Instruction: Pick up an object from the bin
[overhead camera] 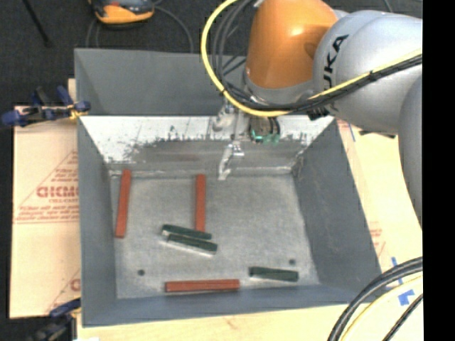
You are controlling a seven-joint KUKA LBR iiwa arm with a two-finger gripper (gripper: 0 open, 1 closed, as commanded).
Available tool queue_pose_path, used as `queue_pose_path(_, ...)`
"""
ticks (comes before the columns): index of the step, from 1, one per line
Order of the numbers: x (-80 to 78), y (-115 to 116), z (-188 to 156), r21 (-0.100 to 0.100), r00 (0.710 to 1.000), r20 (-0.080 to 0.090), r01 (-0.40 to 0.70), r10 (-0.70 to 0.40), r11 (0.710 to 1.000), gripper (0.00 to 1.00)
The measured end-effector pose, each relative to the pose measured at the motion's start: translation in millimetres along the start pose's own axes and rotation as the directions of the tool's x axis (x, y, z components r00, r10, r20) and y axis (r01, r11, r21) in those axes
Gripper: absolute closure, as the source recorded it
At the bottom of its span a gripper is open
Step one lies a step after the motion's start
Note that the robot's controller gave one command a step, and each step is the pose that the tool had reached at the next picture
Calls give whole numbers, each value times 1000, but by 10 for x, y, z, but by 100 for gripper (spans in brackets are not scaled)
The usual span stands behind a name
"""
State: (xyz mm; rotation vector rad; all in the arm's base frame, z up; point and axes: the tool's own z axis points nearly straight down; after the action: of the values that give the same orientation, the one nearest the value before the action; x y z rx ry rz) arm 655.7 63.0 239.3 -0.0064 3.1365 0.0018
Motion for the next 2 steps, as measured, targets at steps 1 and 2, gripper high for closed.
queue_pose_path(1, 177, 138, 539, 2, 999, 5, 45, -45, 999, 0)
queue_pose_path(2, 309, 172, 1188, 1, 994, 1, 112, -112, 994, 0)
